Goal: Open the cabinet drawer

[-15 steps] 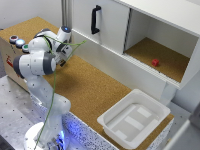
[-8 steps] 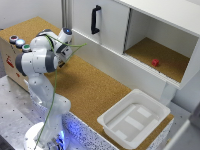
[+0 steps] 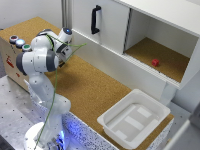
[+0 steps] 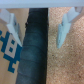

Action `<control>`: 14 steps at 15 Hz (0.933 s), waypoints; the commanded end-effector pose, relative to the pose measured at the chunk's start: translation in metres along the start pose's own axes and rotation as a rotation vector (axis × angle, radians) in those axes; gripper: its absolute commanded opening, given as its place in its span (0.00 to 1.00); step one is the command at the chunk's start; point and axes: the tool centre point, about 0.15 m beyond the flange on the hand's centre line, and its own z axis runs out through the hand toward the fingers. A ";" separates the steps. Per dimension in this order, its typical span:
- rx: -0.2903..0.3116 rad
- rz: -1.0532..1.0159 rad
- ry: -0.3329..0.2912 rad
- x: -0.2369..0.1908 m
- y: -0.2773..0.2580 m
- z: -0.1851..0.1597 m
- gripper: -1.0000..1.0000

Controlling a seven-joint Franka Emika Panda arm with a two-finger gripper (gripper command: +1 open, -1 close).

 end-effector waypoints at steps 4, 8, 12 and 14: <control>0.030 -0.032 -0.006 0.010 0.001 0.006 0.00; 0.033 -0.016 -0.015 0.000 0.012 0.008 0.00; 0.041 -0.010 -0.021 -0.007 0.030 0.004 0.00; 0.041 -0.008 -0.023 -0.009 0.040 0.001 0.00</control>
